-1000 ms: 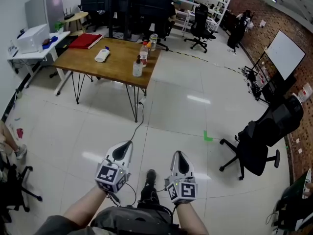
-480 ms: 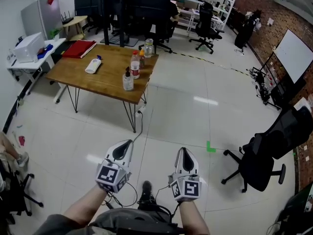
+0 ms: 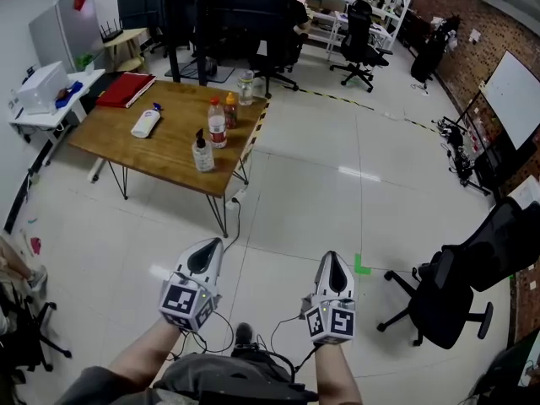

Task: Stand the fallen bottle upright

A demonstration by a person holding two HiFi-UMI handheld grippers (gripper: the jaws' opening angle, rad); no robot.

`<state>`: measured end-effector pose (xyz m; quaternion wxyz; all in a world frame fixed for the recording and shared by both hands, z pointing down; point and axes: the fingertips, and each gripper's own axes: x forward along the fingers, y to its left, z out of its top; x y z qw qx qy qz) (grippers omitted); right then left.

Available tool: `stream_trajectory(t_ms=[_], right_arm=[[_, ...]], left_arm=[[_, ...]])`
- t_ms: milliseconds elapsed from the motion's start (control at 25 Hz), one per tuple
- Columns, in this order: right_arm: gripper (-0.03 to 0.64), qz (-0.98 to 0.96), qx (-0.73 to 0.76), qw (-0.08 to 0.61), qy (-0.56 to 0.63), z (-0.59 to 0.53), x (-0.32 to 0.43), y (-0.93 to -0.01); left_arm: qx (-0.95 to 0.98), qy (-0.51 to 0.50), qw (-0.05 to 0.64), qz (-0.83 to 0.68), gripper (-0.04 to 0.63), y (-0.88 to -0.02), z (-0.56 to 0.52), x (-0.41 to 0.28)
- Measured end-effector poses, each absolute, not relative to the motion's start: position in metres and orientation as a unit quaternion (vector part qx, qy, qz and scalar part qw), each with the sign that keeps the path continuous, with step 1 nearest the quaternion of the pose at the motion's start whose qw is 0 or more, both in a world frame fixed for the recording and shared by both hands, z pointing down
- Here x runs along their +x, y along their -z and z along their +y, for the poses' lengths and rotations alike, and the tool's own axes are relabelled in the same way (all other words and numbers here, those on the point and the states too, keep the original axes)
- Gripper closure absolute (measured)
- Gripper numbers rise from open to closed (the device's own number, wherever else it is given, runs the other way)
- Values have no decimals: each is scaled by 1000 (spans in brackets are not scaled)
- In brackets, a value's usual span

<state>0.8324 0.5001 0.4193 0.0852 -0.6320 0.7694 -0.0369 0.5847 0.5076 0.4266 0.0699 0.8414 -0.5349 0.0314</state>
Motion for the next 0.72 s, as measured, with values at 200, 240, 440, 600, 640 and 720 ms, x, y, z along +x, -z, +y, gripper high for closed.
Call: stream_trajectory(t_ms=[200, 240, 440, 600, 640, 720], right_arm=[[591, 777, -622, 84, 42, 471, 839, -426], [591, 779, -619, 84, 47, 468, 837, -428], [591, 790, -606, 73, 58, 462, 818, -442], [592, 798, -596, 67, 56, 456, 808, -441], [591, 799, -596, 66, 55, 453, 806, -442], [591, 798, -598, 64, 51, 445, 803, -442]], left_arm=[[837, -26, 65, -542, 566, -418, 482, 596], [837, -27, 66, -543, 566, -419, 480, 596], [832, -30, 76, -549, 566, -425, 475, 585], [831, -30, 70, -551, 566, -423, 462, 578], [832, -30, 67, -550, 566, -423, 457, 576], [835, -27, 61, -546, 566, -423, 447, 573]])
